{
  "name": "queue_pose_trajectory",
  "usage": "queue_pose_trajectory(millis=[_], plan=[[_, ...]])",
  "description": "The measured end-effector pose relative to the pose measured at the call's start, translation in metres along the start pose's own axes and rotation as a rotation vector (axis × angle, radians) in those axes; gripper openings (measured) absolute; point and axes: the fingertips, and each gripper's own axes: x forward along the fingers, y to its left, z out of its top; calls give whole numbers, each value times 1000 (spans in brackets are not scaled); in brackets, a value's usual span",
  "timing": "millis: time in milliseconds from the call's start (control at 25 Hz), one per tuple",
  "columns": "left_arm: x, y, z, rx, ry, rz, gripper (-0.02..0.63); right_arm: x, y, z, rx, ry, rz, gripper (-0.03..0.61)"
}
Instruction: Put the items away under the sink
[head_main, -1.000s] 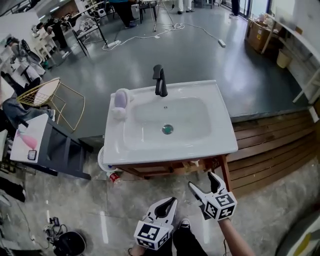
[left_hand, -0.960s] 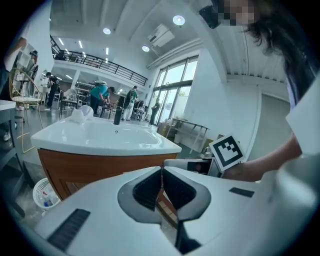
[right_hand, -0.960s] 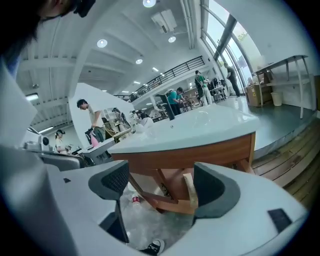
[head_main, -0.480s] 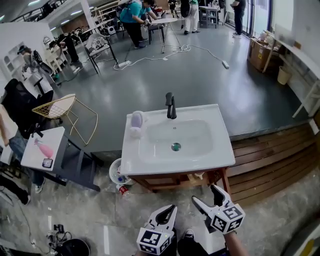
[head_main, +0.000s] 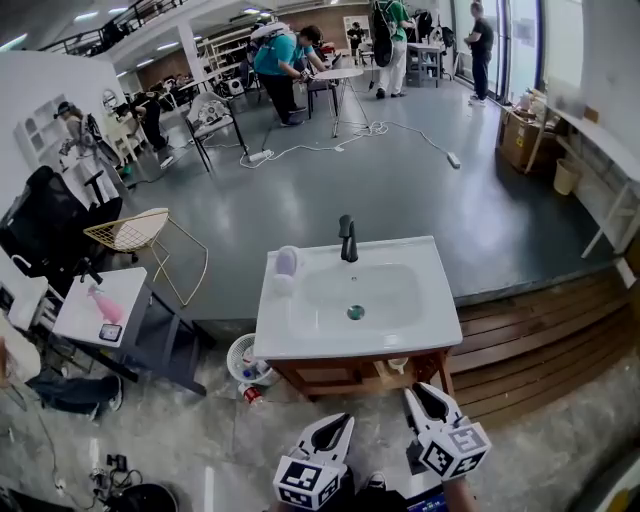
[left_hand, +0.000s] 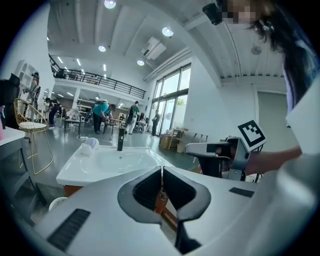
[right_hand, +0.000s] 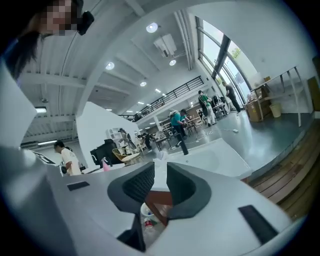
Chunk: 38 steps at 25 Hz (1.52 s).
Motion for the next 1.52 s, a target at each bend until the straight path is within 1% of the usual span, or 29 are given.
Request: queue_pose_trajectory(millis=[80,240,440,680,800,1000,1200,1360,1520], plan=[[-1,-6,6,10,-12,-2,20,-6,1,6,10,-21,19,89],[-6,-21,16,21,-36,0,18,-25,9,17,-12,-14,9,84],[-20,-33,15,17,-38,20,18,-43,22,4,-38,15,27,84],[-41,-36,1,-7,-6,61,19,-50,39,-14,-96,54,55,77],[-45,-40,-2,-22,6,70,18,-54,42,-17,-105,66,63,75],[-53,-33,-4,-32,13,66,18,-49,57,-33,-103,78,81,72],[-74,-32,2,-26,3,56,18,-52,82,-30,-103,72,75,71],[-102,-17,-5,-21,-5,56,18,-49,107,-43,-130,65,79,67],[-141,-1,-18,-25,-11,52,20,-56,136,-58,-136,58,52,66]])
